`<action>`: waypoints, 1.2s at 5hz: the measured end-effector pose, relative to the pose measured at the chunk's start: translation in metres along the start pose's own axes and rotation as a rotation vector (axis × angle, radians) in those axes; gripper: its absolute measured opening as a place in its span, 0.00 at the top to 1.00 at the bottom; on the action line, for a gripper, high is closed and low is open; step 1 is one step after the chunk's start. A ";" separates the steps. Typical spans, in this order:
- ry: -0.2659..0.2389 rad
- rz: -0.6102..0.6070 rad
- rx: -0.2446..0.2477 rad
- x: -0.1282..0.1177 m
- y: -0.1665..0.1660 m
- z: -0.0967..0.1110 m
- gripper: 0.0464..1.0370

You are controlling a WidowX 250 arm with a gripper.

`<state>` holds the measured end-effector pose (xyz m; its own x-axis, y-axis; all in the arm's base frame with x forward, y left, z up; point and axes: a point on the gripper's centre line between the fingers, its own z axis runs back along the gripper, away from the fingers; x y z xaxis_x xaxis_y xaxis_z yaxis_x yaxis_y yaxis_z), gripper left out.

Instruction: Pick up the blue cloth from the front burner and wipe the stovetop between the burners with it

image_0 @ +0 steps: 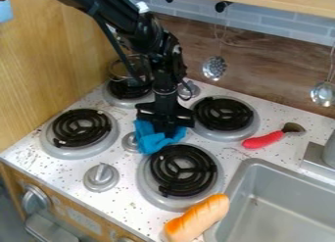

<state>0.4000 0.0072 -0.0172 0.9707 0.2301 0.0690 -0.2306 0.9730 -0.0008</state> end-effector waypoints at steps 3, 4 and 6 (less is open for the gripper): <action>-0.006 0.062 0.062 0.022 0.032 0.003 0.93; -0.017 0.116 0.073 0.026 0.058 0.004 0.93; -0.019 0.148 0.110 0.028 0.086 0.005 0.93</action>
<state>0.4070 0.0973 -0.0105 0.9245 0.3692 0.0950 -0.3777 0.9209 0.0969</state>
